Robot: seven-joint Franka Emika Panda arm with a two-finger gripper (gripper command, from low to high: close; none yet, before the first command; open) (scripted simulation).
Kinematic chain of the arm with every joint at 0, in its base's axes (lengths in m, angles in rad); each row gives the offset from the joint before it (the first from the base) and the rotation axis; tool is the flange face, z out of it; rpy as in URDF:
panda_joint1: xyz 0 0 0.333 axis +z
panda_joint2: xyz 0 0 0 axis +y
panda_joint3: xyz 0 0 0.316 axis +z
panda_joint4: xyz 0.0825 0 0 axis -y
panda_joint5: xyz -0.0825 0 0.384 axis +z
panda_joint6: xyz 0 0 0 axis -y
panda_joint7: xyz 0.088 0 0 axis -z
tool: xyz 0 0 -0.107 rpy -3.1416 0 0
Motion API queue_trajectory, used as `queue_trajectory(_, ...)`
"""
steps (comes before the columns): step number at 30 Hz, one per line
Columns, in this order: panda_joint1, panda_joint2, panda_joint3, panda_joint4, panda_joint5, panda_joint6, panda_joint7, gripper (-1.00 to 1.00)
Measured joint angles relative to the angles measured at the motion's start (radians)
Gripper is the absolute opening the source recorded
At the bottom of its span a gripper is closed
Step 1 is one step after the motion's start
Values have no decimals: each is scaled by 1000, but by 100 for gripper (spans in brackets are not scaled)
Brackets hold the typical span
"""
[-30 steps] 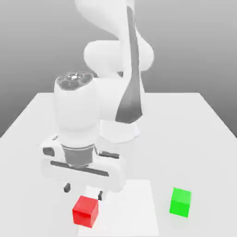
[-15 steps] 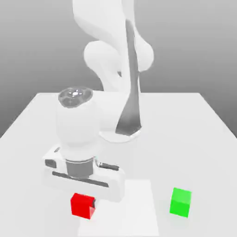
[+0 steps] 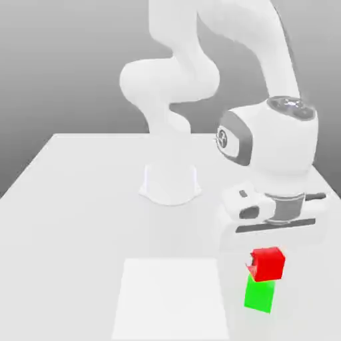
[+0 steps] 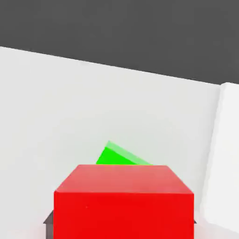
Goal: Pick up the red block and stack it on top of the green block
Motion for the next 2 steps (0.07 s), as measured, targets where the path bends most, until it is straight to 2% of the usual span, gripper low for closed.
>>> queue_trajectory(2, 0, 0, 0, 0, 0, 0, 0, 100)
